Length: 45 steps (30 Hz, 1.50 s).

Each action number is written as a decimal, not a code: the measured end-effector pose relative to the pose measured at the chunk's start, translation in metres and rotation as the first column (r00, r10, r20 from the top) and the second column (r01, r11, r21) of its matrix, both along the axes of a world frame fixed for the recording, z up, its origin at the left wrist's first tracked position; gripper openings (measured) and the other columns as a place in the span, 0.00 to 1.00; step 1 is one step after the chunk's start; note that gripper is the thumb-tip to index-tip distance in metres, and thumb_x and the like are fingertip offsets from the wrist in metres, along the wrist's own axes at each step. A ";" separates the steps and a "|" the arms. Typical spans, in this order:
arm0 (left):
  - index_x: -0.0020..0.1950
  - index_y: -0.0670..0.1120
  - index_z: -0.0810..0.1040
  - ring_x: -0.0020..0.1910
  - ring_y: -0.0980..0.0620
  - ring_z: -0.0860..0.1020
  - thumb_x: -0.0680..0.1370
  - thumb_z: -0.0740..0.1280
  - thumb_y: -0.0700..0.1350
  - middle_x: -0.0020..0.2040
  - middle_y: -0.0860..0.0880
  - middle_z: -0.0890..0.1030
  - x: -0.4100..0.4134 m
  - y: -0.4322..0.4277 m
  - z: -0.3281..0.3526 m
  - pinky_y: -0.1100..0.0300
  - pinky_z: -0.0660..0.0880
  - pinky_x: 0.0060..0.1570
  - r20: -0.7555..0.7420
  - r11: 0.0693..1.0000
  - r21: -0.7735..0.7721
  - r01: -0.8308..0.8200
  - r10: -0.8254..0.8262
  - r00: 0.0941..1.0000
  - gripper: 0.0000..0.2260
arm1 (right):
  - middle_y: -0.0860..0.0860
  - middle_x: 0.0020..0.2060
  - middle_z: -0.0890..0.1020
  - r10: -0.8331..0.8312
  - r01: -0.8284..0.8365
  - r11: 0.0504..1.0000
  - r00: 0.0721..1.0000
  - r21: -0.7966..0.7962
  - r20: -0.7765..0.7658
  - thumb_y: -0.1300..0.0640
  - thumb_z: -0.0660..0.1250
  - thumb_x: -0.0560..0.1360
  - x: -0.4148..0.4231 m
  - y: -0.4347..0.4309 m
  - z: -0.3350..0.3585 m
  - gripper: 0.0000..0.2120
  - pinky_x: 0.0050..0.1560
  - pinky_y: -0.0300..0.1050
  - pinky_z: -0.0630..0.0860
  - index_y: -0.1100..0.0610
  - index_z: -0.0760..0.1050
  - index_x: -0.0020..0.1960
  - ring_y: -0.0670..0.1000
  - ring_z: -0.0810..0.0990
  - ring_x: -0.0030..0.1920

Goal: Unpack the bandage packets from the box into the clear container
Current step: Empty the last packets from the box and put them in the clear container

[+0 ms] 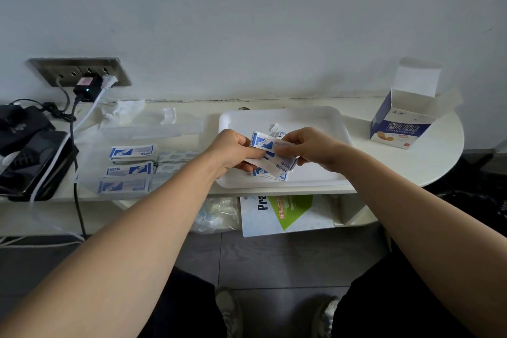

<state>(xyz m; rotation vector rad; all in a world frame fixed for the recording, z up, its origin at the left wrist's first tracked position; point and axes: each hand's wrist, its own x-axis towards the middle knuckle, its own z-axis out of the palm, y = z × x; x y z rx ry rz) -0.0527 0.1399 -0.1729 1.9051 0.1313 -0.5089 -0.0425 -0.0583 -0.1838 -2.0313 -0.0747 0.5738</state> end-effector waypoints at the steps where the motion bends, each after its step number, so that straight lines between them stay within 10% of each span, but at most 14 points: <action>1: 0.49 0.36 0.81 0.32 0.52 0.81 0.71 0.75 0.40 0.41 0.43 0.84 0.000 0.000 0.000 0.65 0.76 0.29 0.001 1.000 0.000 -0.008 0.008 1.000 0.11 | 0.53 0.40 0.82 -0.005 0.005 1.000 1.000 -0.002 0.004 0.55 0.70 0.75 0.000 0.000 0.000 0.08 0.35 0.38 0.69 0.59 0.81 0.51 0.47 0.73 0.36; 14: 0.53 0.36 0.81 0.26 0.55 0.79 0.75 0.71 0.37 0.37 0.44 0.80 -0.001 0.019 0.016 0.68 0.75 0.28 0.068 0.999 0.043 -0.027 0.024 0.997 0.08 | 0.52 0.35 0.79 -0.194 0.221 0.966 0.962 -0.134 0.192 0.59 0.69 0.75 0.005 -0.009 0.003 0.03 0.26 0.34 0.65 0.58 0.79 0.48 0.46 0.71 0.31; 25: 0.46 0.44 0.78 0.30 0.55 0.65 0.80 0.57 0.34 0.38 0.47 0.71 0.003 0.006 0.012 0.69 0.59 0.20 -0.084 0.993 0.113 0.043 -0.033 0.996 0.11 | 0.49 0.48 0.76 0.224 -0.013 0.856 0.910 -0.516 0.348 0.50 0.74 0.69 -0.004 0.005 -0.006 0.17 0.48 0.41 0.71 0.51 0.79 0.56 0.48 0.75 0.49; 33: 0.50 0.41 0.73 0.27 0.54 0.64 0.81 0.57 0.40 0.36 0.45 0.75 0.005 -0.010 0.012 0.67 0.58 0.18 -0.239 1.000 0.009 -0.008 0.010 0.971 0.06 | 0.51 0.36 0.80 0.142 -0.026 0.975 0.835 -0.219 0.532 0.53 0.73 0.72 -0.011 0.012 0.009 0.05 0.36 0.37 0.68 0.54 0.82 0.42 0.46 0.73 0.33; 40: 0.47 0.48 0.79 0.41 0.49 0.75 0.78 0.65 0.45 0.40 0.52 0.77 0.006 -0.001 -0.003 0.61 0.70 0.40 0.148 0.875 0.477 0.081 -0.171 0.974 0.04 | 0.46 0.30 0.76 0.142 -0.061 0.931 0.969 -0.360 0.203 0.56 0.73 0.71 -0.009 -0.001 -0.004 0.05 0.31 0.32 0.66 0.57 0.82 0.43 0.43 0.70 0.31; 45: 0.57 0.51 0.79 0.53 0.51 0.74 0.72 0.74 0.50 0.55 0.49 0.75 0.005 -0.009 -0.010 0.60 0.70 0.50 0.223 0.757 0.625 0.190 -0.407 0.886 0.15 | 0.47 0.38 0.76 0.200 -0.019 0.852 0.935 -0.524 0.292 0.55 0.75 0.67 -0.009 0.006 -0.013 0.12 0.38 0.40 0.69 0.54 0.78 0.49 0.50 0.76 0.41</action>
